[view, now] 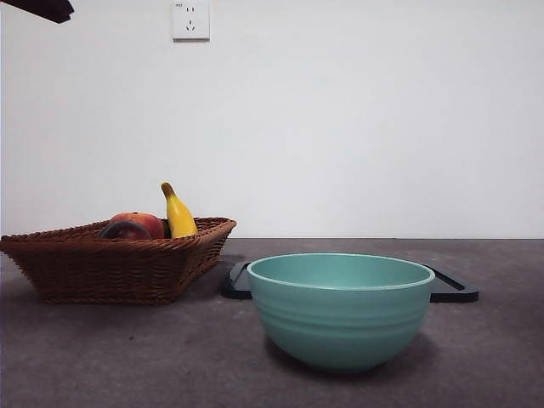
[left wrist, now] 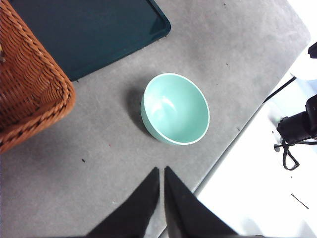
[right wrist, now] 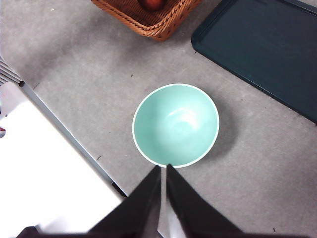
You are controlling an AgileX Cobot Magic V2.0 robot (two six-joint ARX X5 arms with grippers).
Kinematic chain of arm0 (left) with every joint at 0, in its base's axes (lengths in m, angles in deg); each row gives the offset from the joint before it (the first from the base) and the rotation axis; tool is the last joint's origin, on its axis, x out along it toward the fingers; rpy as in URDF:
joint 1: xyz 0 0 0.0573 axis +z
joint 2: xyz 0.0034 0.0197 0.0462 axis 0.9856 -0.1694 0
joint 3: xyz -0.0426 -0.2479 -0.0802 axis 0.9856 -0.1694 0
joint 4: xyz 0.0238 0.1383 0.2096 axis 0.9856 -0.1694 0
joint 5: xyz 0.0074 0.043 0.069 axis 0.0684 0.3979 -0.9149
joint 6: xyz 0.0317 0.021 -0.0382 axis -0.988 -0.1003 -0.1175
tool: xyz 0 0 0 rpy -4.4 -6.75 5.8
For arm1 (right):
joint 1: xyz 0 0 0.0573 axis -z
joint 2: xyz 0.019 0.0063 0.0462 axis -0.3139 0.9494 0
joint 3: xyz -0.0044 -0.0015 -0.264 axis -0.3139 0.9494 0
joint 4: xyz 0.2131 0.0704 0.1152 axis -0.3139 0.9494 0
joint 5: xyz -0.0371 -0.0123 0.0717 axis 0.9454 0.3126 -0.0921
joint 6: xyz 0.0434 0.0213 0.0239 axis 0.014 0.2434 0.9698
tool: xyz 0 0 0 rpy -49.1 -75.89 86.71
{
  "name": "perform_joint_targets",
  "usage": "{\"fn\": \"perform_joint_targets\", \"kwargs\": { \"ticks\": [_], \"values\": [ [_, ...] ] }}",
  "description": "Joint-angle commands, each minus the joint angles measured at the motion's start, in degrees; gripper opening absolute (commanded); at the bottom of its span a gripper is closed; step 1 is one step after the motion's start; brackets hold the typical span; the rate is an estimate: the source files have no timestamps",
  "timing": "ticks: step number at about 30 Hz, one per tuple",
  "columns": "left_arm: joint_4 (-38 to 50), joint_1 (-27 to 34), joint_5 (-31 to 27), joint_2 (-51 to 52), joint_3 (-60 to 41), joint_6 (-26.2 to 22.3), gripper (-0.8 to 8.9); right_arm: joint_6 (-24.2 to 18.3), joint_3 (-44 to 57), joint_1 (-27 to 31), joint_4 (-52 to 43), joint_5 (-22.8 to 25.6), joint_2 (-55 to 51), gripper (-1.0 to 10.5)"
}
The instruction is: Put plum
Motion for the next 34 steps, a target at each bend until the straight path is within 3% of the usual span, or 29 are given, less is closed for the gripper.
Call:
{"fn": "perform_joint_targets", "kwargs": {
  "ticks": [1,9,15,21,28,34],
  "values": [
    [2.60,0.15,0.22,1.92,0.96,-2.67,0.12,-0.83,-1.01,-0.55,-0.55,0.02,0.46,0.1],
    [25.05,6.82,-0.81,12.41,0.70,-5.49,0.12,-0.83,-1.01,-0.55,-0.57,0.02,0.46,0.1],
    [33.31,12.41,-10.91,19.85,-2.51,-5.18,0.12,-0.83,-1.01,-0.55,-0.57,0.02,0.46,0.1],
    [46.21,15.12,-21.86,29.29,-17.33,-4.26,0.12,-0.83,-1.01,-0.55,-0.57,0.02,0.46,0.1],
    [55.74,15.91,-29.99,38.49,-34.14,-1.29,0.12,-0.83,-1.01,-0.55,-0.57,0.02,0.46,0.1],
    [57.42,16.61,-32.37,45.81,-45.24,0.79,0.12,-0.83,-1.01,-0.55,-0.57,0.02,0.46,0.1]
  ]
}}
